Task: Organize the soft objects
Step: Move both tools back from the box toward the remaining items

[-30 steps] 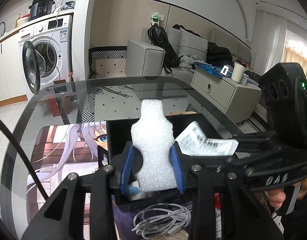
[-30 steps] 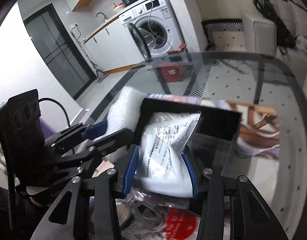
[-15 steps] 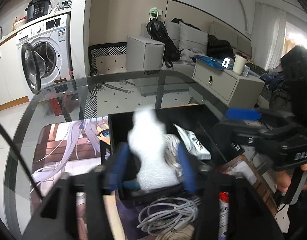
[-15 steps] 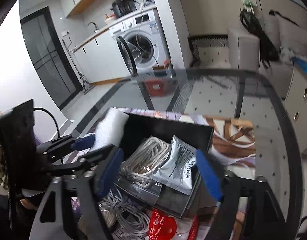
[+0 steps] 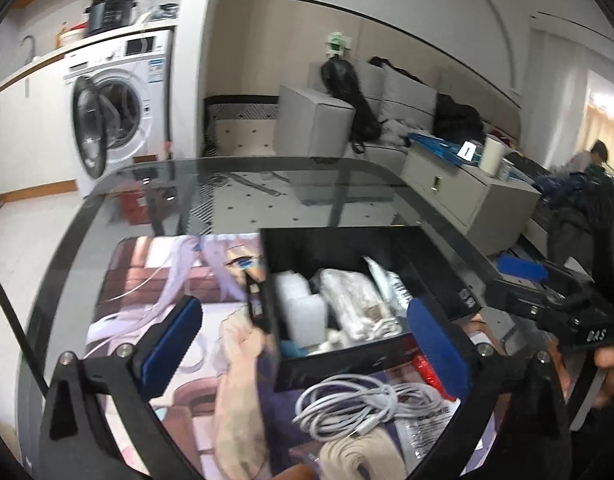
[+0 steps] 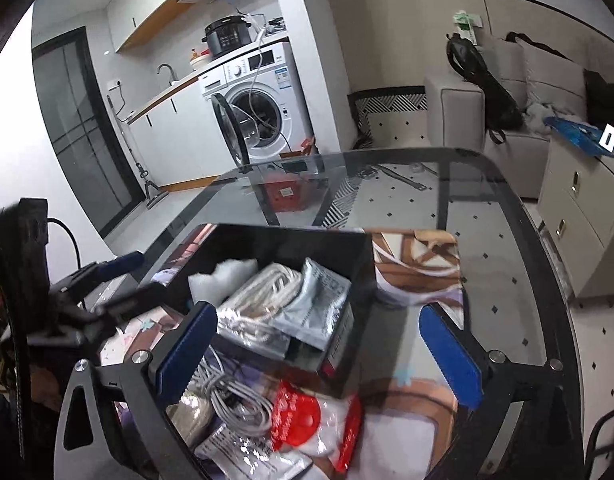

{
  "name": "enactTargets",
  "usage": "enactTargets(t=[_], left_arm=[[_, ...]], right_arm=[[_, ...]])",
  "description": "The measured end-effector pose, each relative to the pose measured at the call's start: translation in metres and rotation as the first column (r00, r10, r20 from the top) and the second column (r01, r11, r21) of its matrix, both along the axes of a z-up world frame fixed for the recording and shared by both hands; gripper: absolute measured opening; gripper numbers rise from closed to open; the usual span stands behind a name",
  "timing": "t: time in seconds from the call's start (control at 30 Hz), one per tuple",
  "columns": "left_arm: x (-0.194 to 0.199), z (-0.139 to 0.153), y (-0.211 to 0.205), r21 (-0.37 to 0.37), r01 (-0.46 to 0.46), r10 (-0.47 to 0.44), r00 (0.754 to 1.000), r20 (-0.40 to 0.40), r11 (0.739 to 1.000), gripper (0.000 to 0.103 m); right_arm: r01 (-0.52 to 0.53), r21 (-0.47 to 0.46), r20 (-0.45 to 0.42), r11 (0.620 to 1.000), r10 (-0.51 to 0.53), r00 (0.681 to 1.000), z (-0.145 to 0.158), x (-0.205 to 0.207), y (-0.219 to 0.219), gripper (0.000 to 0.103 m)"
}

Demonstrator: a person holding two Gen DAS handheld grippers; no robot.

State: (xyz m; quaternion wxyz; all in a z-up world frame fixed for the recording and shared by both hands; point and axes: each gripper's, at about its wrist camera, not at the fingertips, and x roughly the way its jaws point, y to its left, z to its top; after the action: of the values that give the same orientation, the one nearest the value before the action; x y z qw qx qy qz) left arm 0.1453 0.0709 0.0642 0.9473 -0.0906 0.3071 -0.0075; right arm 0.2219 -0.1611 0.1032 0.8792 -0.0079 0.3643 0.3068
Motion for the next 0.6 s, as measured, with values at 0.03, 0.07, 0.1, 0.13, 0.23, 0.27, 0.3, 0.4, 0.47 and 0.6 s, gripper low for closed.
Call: enactTargets(t=[0.03,0.07,0.1,0.13,0.23,0.27,0.3,0.4,0.47,0.6], left_arm=[[-0.002,-0.001,0.001,0.004,-0.011,0.011,1.000,0.000,1.000,0.103],[-0.006,-0.002,0.004,0.009,-0.031,0.031,1.000,0.000,0.999,0.103],[-0.010,-0.003,0.006,0.011,-0.044,0.044,0.999,0.000,0.999,0.103],[-0.014,-0.004,0.008,0.011,-0.056,0.056,0.998,0.000,0.998,0.103],[-0.024,-0.007,0.014,0.025,-0.085,0.086,0.996,-0.007,0.996,0.103],[-0.027,-0.008,0.015,0.033,-0.094,0.095,0.995,-0.010,0.995,0.103],[-0.031,-0.010,0.018,0.042,-0.104,0.104,0.994,-0.013,0.994,0.103],[-0.041,-0.014,0.023,0.065,-0.124,0.126,0.992,-0.023,0.990,0.103],[-0.051,-0.016,0.028,0.085,-0.145,0.148,0.989,-0.023,0.986,0.103],[-0.066,-0.017,0.039,0.093,-0.174,0.177,0.984,-0.023,0.980,0.103]], right_arm=[[0.003,0.001,-0.002,1.000,-0.003,1.000,-0.001,-0.002,-0.002,0.103],[0.007,0.004,-0.005,1.000,-0.007,1.000,-0.002,-0.005,-0.004,0.103],[0.008,0.007,-0.007,1.000,-0.008,1.000,-0.003,-0.008,-0.007,0.103],[0.009,0.008,-0.006,1.000,-0.009,1.000,-0.004,-0.010,-0.008,0.103],[0.008,0.008,-0.007,1.000,-0.008,1.000,-0.006,-0.018,-0.012,0.103],[0.008,0.007,-0.006,1.000,-0.008,1.000,-0.006,-0.019,-0.013,0.103],[0.010,0.003,-0.005,1.000,-0.010,1.000,-0.007,-0.023,-0.015,0.103],[0.012,0.000,-0.008,1.000,-0.012,1.000,-0.010,-0.029,-0.019,0.103],[0.013,-0.006,-0.009,1.000,-0.013,1.000,-0.012,-0.034,-0.021,0.103],[0.010,-0.013,-0.015,1.000,-0.010,1.000,-0.014,-0.041,-0.021,0.103]])
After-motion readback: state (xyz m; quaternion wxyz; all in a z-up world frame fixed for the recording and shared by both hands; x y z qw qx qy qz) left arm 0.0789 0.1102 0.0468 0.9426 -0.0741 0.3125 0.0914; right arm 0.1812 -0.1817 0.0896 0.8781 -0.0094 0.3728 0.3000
